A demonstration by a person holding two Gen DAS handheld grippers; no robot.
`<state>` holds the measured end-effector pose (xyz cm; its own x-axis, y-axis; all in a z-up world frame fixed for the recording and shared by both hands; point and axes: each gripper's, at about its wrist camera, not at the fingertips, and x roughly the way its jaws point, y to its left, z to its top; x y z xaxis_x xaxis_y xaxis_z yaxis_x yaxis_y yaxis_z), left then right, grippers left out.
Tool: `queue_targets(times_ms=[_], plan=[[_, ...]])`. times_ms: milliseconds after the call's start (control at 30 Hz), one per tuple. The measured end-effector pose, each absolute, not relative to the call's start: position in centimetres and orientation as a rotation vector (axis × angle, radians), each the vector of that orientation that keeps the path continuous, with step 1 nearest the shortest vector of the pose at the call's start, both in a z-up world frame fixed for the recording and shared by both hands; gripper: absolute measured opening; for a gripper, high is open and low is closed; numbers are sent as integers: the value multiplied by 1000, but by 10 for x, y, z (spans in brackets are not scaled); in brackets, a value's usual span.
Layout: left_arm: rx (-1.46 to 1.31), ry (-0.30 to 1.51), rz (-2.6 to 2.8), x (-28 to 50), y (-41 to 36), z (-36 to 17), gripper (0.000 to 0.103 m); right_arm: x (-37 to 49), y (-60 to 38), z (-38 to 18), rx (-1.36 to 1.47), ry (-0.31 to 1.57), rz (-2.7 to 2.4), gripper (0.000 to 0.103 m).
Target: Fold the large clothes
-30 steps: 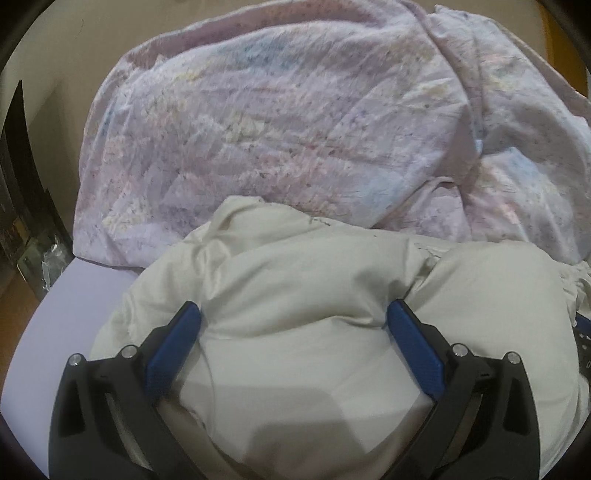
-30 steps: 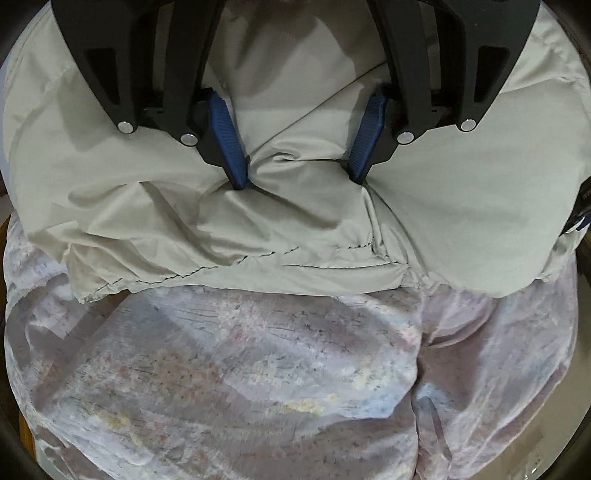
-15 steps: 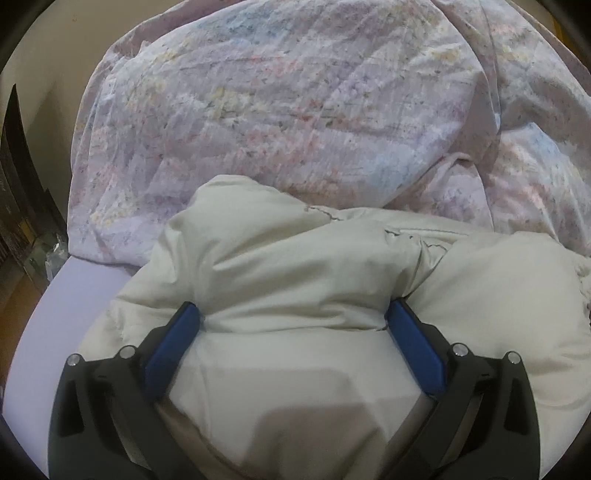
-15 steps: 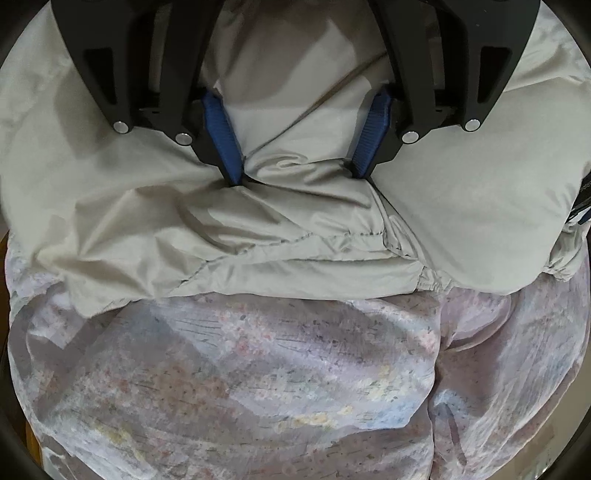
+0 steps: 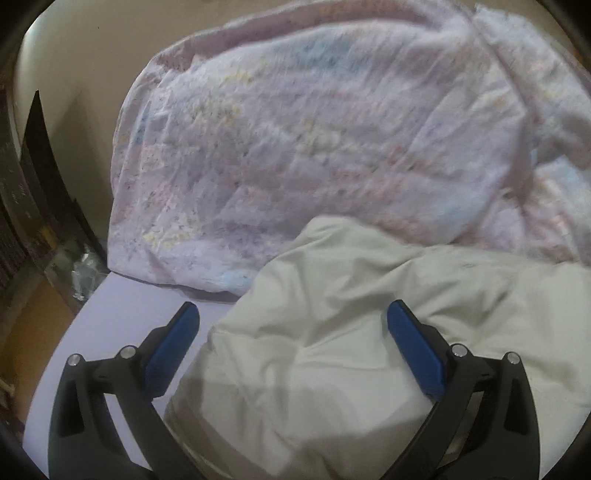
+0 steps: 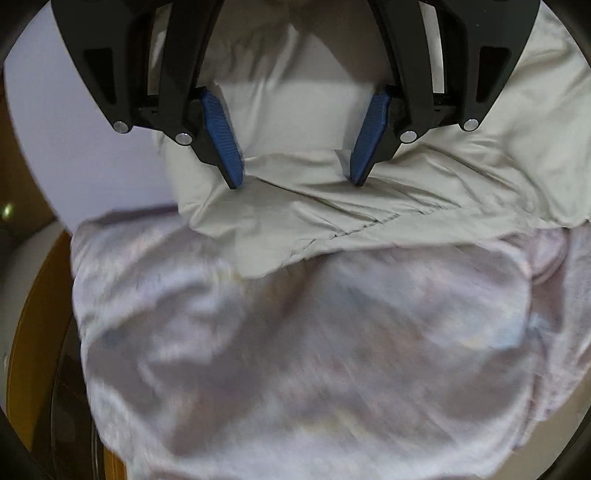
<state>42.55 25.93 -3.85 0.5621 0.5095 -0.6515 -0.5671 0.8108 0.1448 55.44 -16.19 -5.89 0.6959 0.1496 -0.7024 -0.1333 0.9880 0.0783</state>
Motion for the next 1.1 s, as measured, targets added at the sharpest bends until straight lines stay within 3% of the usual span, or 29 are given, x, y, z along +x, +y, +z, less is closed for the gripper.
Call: queue_targets(times_ms=[500,1100], plan=[[-176,824,625,447,279,-71,101,582,-133,-84,-40,853,125,71],[-268,850,585,450,302,-90,101,623,-156,-105,1,877,149,73]])
